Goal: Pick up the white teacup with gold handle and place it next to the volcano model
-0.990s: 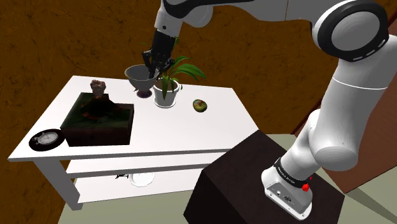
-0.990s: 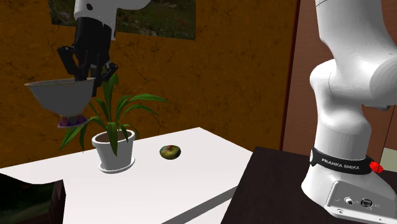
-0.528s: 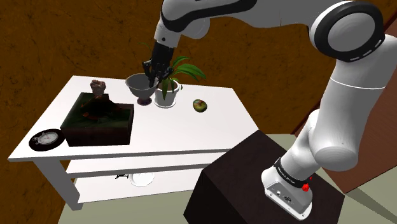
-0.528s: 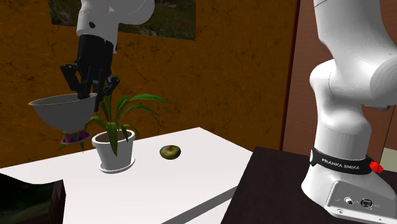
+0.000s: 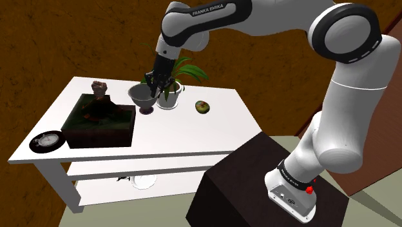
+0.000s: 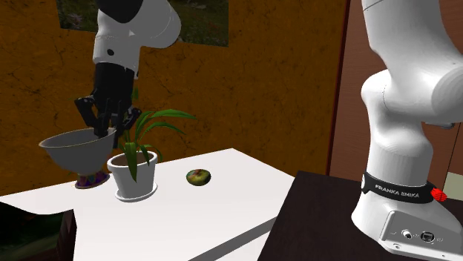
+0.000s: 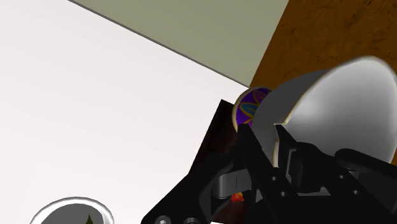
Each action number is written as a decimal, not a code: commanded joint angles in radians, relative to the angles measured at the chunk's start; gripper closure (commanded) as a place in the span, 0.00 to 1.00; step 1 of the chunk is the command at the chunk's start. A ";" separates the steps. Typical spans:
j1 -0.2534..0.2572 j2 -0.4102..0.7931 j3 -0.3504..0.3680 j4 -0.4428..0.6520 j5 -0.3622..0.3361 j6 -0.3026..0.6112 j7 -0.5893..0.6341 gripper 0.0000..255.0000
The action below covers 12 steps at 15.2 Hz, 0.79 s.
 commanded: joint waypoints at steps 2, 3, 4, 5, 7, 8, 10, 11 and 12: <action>0.000 0.017 0.002 -0.016 0.007 0.032 -0.012 1.00; 0.000 0.023 0.002 -0.021 0.009 0.043 -0.016 1.00; 0.000 0.029 0.003 -0.026 0.011 0.054 -0.020 1.00; 0.000 0.035 0.004 -0.030 0.013 0.064 -0.024 1.00; 0.000 0.048 0.005 -0.039 0.018 0.085 -0.032 1.00; -0.001 0.055 0.006 -0.043 0.020 0.095 -0.036 1.00; -0.001 0.069 0.008 -0.051 0.025 0.115 -0.045 1.00; -0.001 0.076 0.009 -0.054 0.028 0.126 -0.049 1.00; -0.001 0.084 0.010 -0.057 0.030 0.136 -0.053 1.00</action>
